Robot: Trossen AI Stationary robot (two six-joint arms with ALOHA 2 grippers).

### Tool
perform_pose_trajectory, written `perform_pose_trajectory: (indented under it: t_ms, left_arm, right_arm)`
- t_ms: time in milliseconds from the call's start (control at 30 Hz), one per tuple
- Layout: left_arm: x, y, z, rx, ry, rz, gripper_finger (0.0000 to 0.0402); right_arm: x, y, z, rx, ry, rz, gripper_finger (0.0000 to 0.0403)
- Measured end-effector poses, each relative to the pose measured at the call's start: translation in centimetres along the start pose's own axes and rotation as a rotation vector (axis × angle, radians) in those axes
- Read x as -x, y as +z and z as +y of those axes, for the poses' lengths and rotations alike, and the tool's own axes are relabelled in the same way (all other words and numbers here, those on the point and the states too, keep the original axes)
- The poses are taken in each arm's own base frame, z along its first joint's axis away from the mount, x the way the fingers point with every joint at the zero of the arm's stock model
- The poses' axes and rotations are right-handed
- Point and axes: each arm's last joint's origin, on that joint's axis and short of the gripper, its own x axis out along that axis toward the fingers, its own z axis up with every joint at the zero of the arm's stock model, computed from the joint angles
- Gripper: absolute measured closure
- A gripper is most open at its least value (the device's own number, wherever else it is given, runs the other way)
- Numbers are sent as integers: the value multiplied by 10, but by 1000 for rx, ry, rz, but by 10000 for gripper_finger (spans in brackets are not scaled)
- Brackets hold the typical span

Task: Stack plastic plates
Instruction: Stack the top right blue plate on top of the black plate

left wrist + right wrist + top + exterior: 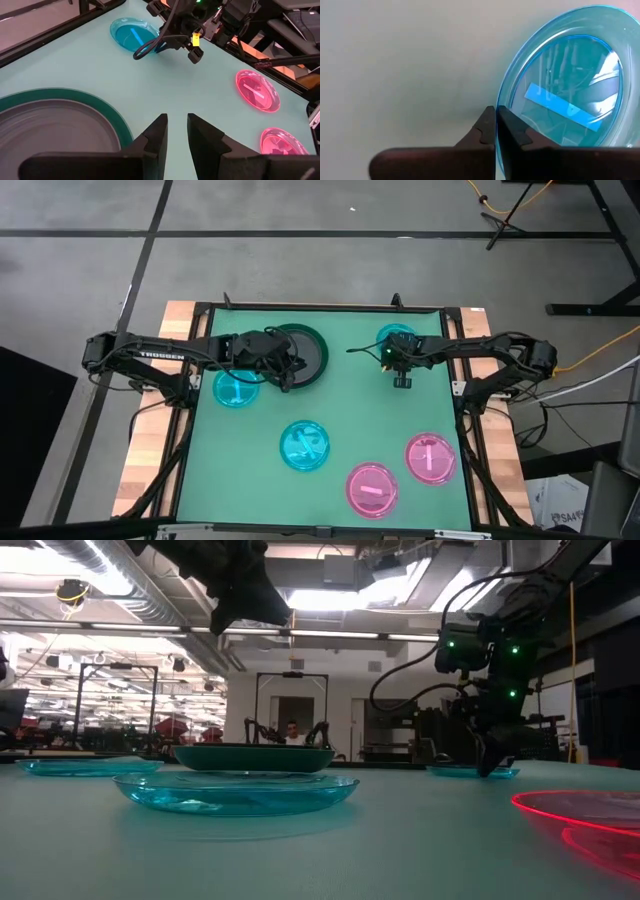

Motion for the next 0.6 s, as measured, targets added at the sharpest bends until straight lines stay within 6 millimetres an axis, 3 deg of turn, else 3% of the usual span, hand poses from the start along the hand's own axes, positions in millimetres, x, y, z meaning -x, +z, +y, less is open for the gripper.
perform_pose_trajectory:
  t_ms: [233, 600]
  left_arm:
    - [0, 0, 0, 0, 0, 0, 335]
    - [6, 3, 0, -57, -5, -19, 335]
  right_arm:
    - [4, 5, -2, 11, 14, -16, 402]
    - [36, 42, -27, 50, -45, -149, 403]
